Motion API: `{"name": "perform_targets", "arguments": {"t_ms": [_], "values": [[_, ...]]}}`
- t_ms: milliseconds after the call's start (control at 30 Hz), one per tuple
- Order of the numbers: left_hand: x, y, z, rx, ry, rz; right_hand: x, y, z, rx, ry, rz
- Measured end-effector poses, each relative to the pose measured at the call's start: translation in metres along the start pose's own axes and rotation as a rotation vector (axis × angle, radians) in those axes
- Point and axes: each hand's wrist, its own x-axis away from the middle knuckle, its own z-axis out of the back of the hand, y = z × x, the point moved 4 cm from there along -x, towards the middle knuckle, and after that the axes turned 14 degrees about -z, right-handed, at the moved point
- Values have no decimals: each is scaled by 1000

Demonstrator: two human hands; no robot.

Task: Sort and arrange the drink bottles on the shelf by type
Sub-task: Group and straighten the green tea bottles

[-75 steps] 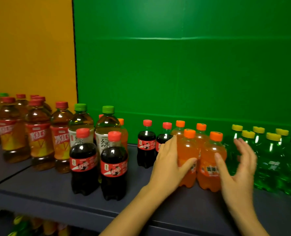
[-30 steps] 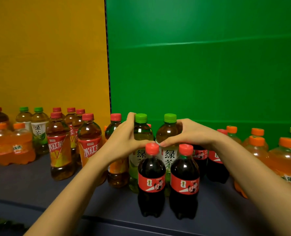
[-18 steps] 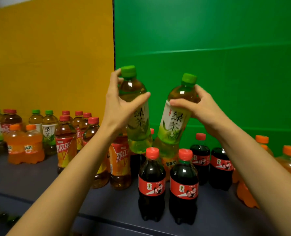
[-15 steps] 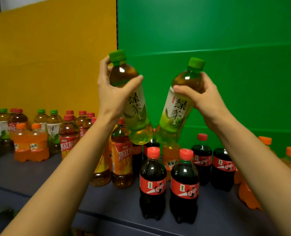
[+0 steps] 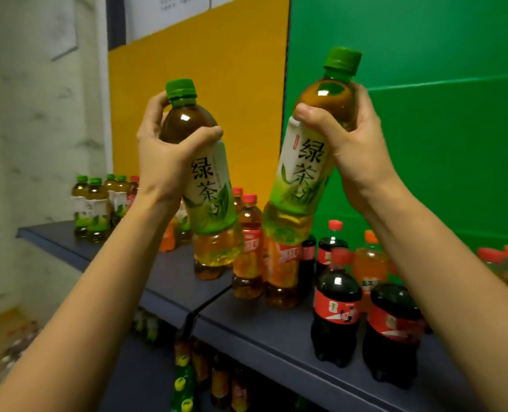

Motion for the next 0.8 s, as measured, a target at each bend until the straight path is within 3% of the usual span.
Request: {"name": "perform_targets", "arguments": {"t_ms": [467,800], "values": [[47,-61,253,-218,-50,259,49,153,-248,-377,-80,-531],[41,-124,382,-342,-33,342,33,215,-379,-348,-23,-571]]}}
